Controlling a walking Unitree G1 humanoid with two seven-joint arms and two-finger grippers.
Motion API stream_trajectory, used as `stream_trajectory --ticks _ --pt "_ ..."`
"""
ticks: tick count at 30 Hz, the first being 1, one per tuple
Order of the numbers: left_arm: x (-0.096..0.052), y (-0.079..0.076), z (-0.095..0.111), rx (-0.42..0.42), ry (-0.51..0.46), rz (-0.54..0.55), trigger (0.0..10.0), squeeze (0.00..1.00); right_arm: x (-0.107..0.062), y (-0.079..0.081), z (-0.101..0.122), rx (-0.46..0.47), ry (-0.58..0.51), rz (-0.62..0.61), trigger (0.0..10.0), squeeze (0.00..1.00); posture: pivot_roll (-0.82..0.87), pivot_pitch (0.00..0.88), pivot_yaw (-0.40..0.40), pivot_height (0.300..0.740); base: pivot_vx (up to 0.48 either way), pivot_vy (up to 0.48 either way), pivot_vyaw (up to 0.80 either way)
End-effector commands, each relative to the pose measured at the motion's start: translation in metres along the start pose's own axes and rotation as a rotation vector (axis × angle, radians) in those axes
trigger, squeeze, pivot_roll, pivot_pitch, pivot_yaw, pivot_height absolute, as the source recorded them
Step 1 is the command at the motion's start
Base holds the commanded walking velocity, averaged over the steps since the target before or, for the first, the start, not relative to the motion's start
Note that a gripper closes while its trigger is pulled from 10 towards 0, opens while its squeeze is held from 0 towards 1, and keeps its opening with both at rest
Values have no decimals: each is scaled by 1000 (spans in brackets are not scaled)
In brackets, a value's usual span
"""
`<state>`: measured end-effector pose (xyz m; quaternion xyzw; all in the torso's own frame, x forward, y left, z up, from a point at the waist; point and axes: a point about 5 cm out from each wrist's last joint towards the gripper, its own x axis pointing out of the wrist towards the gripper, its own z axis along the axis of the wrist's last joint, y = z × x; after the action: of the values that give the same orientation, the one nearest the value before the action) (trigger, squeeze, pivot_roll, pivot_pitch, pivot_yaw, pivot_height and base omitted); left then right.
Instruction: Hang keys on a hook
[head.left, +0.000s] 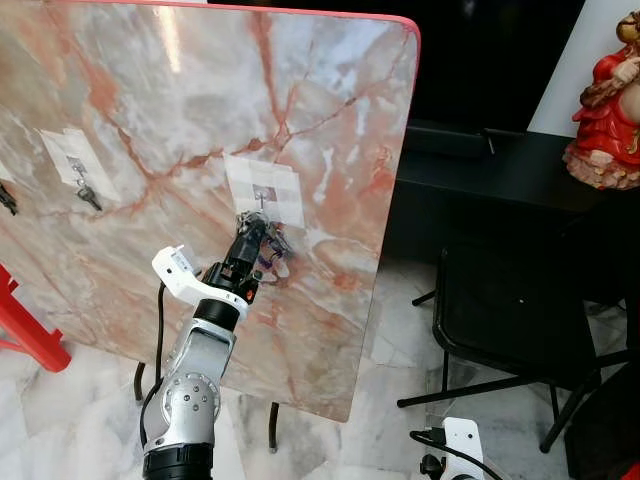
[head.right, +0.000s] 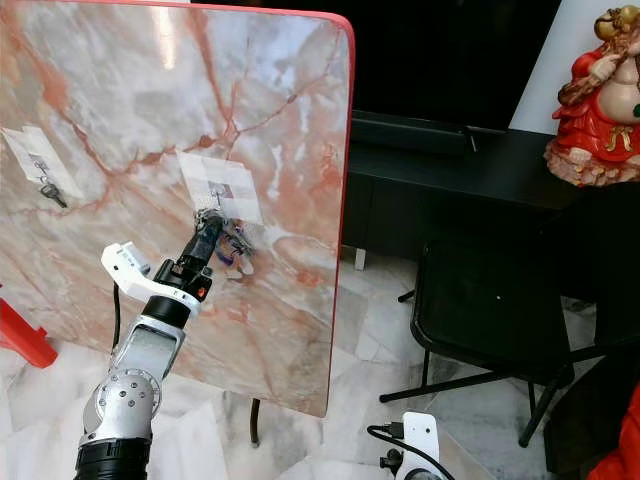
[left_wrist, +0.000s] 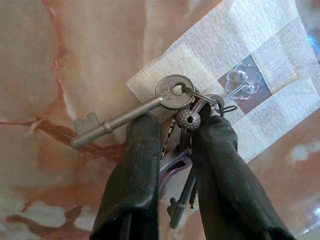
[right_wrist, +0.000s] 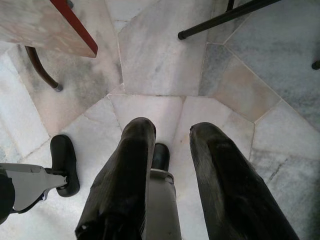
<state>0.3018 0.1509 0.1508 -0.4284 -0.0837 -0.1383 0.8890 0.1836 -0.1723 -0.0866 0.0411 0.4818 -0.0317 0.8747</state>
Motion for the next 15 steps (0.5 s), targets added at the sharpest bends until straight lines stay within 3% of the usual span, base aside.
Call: stream_trajectory --ticks 1,7,15 --pt "3 -5 -2 -6 13 -22 10000 1000 0 1 0 -6 7 2 10000 0 63 26 -11 740 0 0 0" --pt "-1 -4 -3 -11 20 -21 10000 1000 0 2 0 -4 8 3 10000 0 61 26 -9 740 0 0 0" --pt "-22 9 -2 5 37 39 10000 1000 0 2 0 -5 10 4 10000 0 66 32 -10 740 0 0 0"
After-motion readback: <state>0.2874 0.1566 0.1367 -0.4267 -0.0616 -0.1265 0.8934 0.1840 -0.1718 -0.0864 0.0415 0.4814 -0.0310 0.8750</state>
